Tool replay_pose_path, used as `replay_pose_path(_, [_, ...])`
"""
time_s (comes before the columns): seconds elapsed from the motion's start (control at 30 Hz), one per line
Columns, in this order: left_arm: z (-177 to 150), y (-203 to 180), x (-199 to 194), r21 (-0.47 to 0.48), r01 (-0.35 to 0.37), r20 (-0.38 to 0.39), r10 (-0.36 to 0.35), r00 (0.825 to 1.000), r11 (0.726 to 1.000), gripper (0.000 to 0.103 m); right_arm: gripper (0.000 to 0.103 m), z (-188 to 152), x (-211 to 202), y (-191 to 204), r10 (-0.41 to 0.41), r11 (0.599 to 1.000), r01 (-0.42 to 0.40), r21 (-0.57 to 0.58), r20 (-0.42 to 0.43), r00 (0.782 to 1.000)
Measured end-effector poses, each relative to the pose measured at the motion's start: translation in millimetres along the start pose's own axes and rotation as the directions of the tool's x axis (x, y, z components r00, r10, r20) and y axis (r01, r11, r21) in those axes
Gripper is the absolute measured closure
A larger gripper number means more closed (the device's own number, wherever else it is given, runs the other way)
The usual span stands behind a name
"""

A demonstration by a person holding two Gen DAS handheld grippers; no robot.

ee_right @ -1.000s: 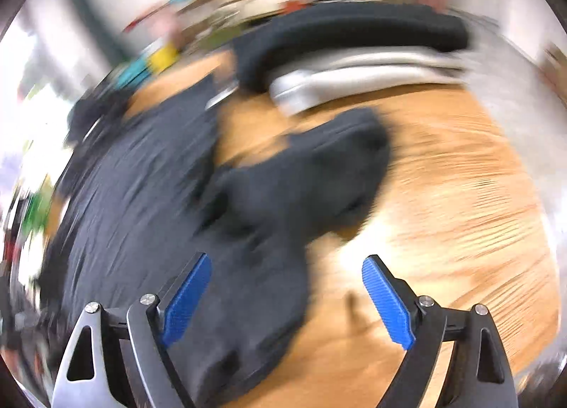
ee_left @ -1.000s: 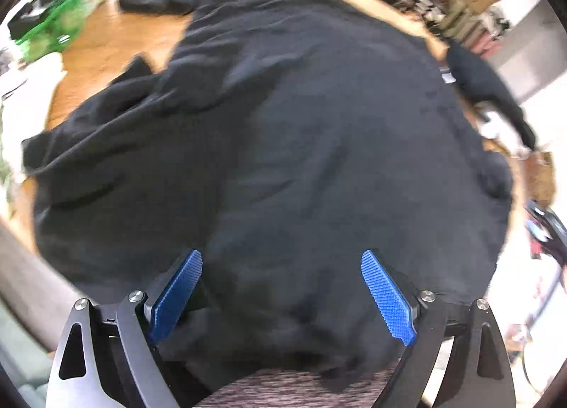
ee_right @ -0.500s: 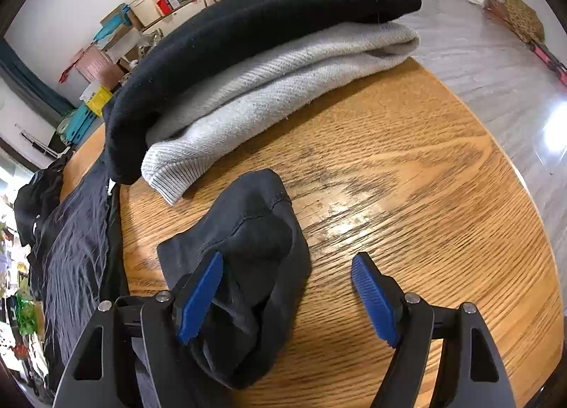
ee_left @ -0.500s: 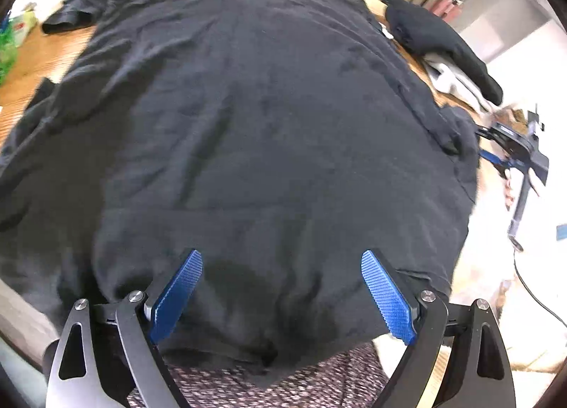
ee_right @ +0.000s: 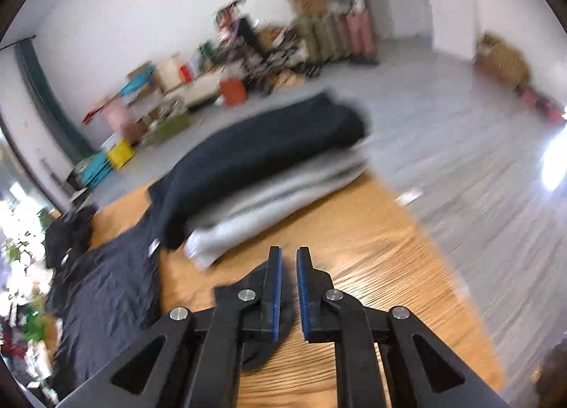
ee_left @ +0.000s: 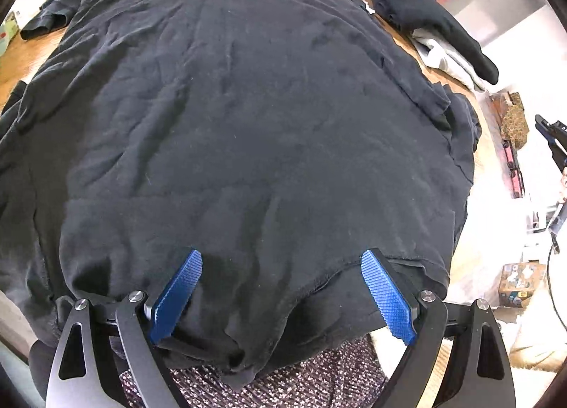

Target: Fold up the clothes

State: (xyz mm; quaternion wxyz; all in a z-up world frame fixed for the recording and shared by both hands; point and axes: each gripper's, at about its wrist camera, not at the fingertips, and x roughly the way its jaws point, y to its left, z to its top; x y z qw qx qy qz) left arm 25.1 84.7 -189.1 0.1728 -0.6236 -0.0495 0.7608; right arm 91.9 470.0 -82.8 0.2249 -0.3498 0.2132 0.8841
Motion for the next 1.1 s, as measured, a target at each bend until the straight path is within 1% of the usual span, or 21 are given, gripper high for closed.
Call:
replay_pose_path(0.03, [0, -1, 0, 0.002, -0.002, 0.000, 0.002, 1.000, 1.000, 0.011, 0.061, -2, 6, -5, -0.008, 1.000, 0.008, 0.005, -0.026, 1.000])
replay_pose_path(0.07, [-1, -1, 0, 0.005, -0.004, -0.003, 0.004, 1.000, 1.000, 0.011, 0.051, -5, 13, -9, -0.016, 1.000, 0.016, 0.009, -0.052, 0.999])
replay_pose_path(0.1, [-2, -2, -1, 0.010, -0.004, -0.006, 0.004, 1.000, 1.000, 0.011, 0.048, -7, 24, -7, -0.002, 1.000, 0.003, 0.007, -0.092, 0.996])
replay_pose_path(0.13, [-4, -3, -1, 0.017, -0.009, -0.011, 0.009, 1.000, 1.000, 0.011, 0.050, -12, 41, -3, 0.014, 1.000, -0.015, -0.003, -0.147, 0.989])
replay_pose_path(0.17, [-6, -4, -2, 0.022, -0.014, -0.013, 0.014, 1.000, 1.000, 0.011, 0.051, -20, 58, 2, 0.026, 0.999, -0.030, -0.016, -0.204, 0.979])
replay_pose_path(0.2, [-8, -4, -3, 0.024, -0.018, -0.014, 0.018, 1.000, 1.000, 0.011, 0.051, -26, 71, 7, 0.018, 0.999, -0.026, -0.030, -0.237, 0.971])
replay_pose_path(0.27, [-10, 0, -5, 0.017, -0.025, -0.010, 0.025, 1.000, 1.000, 0.011, 0.051, -34, 93, 16, -0.002, 0.999, -0.012, -0.049, -0.272, 0.962])
replay_pose_path(0.37, [-13, 13, -9, -0.022, -0.051, -0.009, 0.051, 0.999, 0.998, 0.011, 0.051, -33, 121, 21, 0.017, 0.999, -0.029, -0.032, -0.317, 0.948])
replay_pose_path(0.43, [-13, 22, -10, -0.051, -0.087, -0.016, 0.086, 0.996, 0.995, 0.011, 0.051, -33, 132, 19, 0.002, 1.000, -0.011, -0.024, -0.333, 0.943])
replay_pose_path(0.5, [-11, 30, -12, -0.075, -0.095, -0.015, 0.094, 0.995, 0.993, 0.011, 0.050, -32, 140, 19, -0.010, 1.000, 0.003, -0.020, -0.344, 0.939])
replay_pose_path(0.53, [-10, 33, -13, -0.084, -0.087, -0.014, 0.086, 0.996, 0.993, 0.011, 0.052, -33, 141, 20, -0.013, 1.000, 0.006, -0.022, -0.343, 0.939])
replay_pose_path(0.57, [-9, 36, -13, -0.090, -0.080, -0.014, 0.079, 0.997, 0.993, 0.011, 0.057, -33, 142, 21, -0.016, 1.000, 0.008, -0.024, -0.342, 0.939])
replay_pose_path(0.63, [-6, 37, -14, -0.091, -0.087, -0.009, 0.087, 0.996, 0.992, 0.011, 0.085, -34, 144, 24, -0.023, 1.000, 0.014, -0.029, -0.341, 0.940])
replay_pose_path(0.7, [-3, 37, -13, -0.082, -0.097, -0.013, 0.096, 0.995, 0.992, 0.011, 0.099, -35, 145, 26, -0.029, 0.999, 0.019, -0.033, -0.339, 0.940])
replay_pose_path(0.8, [-1, 37, -12, -0.076, -0.103, -0.017, 0.102, 0.995, 0.992, 0.011, 0.099, -28, 126, 25, -0.011, 1.000, 0.010, -0.006, -0.264, 0.964])
replay_pose_path(0.87, [0, 37, -12, -0.073, -0.107, -0.019, 0.106, 0.994, 0.992, 0.011, 0.099, -14, 108, 17, -0.011, 1.000, 0.015, 0.017, -0.205, 0.979])
replay_pose_path(1.0, [-1, 37, -12, -0.062, -0.124, -0.020, 0.123, 0.992, 0.990, 0.011, 0.099, 8, 74, -10, -0.030, 0.996, 0.039, 0.075, -0.122, 0.992])
replay_pose_path(1.1, [-2, 34, -10, -0.048, -0.143, -0.021, 0.142, 0.990, 0.989, 0.011, 0.099, 20, 49, -32, -0.073, 0.991, 0.079, 0.106, -0.052, 0.996])
